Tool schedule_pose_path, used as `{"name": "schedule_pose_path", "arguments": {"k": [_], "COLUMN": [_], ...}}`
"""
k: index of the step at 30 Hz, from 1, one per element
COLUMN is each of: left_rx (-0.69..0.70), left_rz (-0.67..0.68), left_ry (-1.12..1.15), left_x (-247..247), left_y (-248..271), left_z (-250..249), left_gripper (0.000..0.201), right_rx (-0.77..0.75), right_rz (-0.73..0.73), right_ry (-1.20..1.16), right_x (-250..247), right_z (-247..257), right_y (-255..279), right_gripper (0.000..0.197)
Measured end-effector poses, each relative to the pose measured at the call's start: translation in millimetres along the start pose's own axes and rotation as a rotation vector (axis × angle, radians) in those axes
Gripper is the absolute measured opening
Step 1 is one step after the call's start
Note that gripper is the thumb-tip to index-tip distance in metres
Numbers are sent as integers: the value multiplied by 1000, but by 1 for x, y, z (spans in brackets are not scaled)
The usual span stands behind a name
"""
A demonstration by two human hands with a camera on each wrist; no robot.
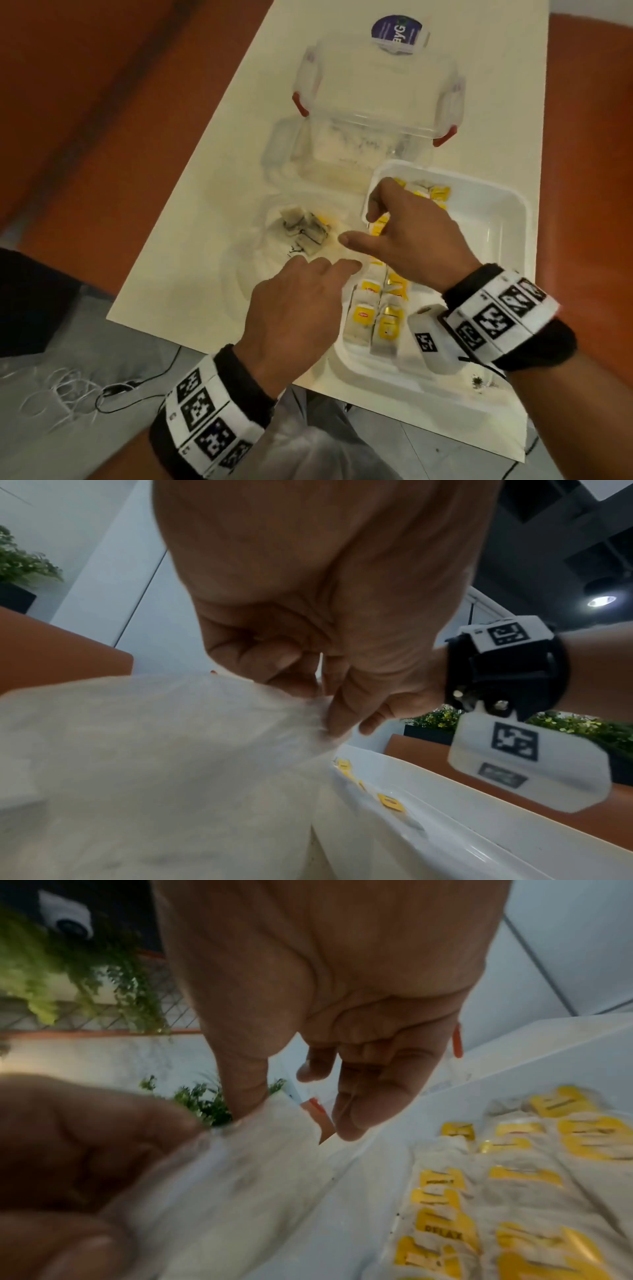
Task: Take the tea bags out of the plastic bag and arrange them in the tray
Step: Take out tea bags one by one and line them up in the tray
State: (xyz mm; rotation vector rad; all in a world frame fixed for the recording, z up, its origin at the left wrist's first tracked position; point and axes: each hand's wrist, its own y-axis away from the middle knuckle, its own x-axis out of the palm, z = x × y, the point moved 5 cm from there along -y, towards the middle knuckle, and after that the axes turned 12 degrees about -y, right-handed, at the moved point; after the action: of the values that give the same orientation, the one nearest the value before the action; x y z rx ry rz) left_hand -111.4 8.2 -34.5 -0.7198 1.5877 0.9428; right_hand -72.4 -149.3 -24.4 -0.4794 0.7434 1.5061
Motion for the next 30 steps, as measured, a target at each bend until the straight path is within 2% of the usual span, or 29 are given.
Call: {"name": "schedule_pose_path", "arguments": {"k": [2, 4, 6, 8, 11, 16, 18, 22, 25, 27, 30], "left_rx": [38, 8, -68, -102, -57, -30, -34, -44, -60, -72, -78], "left_rz": [29, 49, -25, -16, 3, 38, 41, -29, -111, -117, -97], "left_ry": [76, 243, 375, 260, 102, 21, 1, -3, 102, 143, 119], "left_x": [-5, -11, -12, -3, 13, 31, 35, 37, 36, 38, 40], "left_y": [-2, -9, -26, -46, -68, -84, -88, -98, -103, -102, -100], "left_z": [3, 18, 41, 58, 60, 47, 43, 42, 48, 53, 57], "left_gripper": [41, 31, 21, 26, 41, 65, 68, 48, 34, 35, 20], "right_rx": [-56, -107, -131, -130, -119, -57, -45, -25, -28, -25, 1], "right_rz": [17, 16, 23, 69, 118, 83, 79, 60, 32, 39, 66], "right_ry": [-14, -61, -80, -68, -26, 80, 104, 124, 131, 136, 157], "right_x": [7, 8, 7, 9, 13, 13, 11, 8, 6, 7, 9], "right_z": [4, 6, 6, 5, 2, -3, -5, -5, -2, -1, -2], "right_y": [-8, -13, -16, -18, -19, -22, -21, -18, -15, -13, -13], "right_gripper": [31, 21, 19, 29, 44, 38, 39, 42, 44, 45, 46]}}
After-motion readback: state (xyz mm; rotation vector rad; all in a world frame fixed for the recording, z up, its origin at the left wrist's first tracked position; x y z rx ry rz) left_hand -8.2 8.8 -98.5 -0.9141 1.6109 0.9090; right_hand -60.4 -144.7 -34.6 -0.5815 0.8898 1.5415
